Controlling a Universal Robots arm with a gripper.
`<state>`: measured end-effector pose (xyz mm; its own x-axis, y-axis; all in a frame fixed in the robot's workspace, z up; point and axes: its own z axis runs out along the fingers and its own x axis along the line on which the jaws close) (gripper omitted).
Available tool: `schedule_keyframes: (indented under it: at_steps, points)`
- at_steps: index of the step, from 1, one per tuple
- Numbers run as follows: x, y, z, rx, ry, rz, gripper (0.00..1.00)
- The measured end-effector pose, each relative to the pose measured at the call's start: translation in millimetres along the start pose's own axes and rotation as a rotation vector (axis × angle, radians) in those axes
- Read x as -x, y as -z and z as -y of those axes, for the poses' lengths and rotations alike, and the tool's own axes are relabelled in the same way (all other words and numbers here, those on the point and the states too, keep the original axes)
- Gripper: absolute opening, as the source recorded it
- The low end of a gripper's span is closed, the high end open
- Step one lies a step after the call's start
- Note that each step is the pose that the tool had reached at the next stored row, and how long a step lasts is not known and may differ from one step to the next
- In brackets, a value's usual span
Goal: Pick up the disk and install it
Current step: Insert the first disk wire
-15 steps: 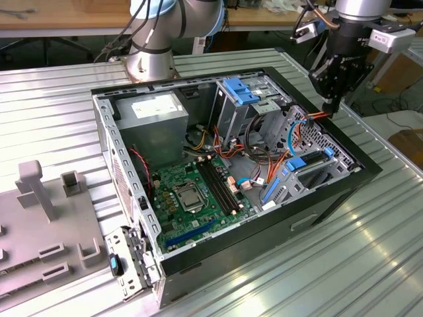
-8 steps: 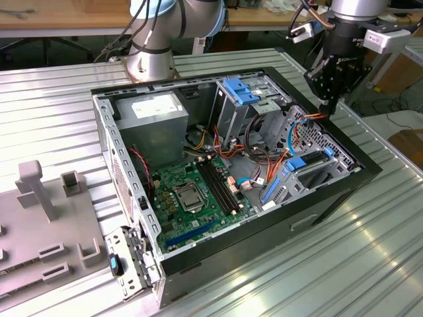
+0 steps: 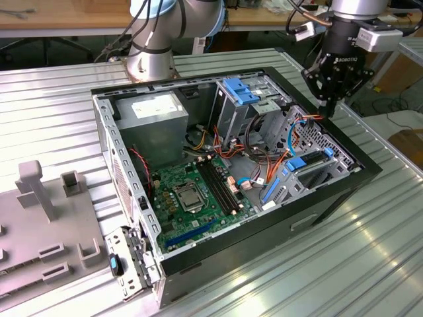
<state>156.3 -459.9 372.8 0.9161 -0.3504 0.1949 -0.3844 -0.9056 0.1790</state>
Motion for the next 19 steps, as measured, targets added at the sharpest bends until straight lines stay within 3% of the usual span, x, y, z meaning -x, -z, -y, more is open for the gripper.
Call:
schedule_keyframes:
  at_steps: [4,9,19]
  points:
    - [0.0,-0.1,0.0,0.0096,-0.047,0.0088,0.16]
    - [0.0,-0.3,0.0,0.0309,-0.153,0.0284,0.16]
    - [0.1,-0.8,0.1,0.0643,-0.318,0.059,0.16]
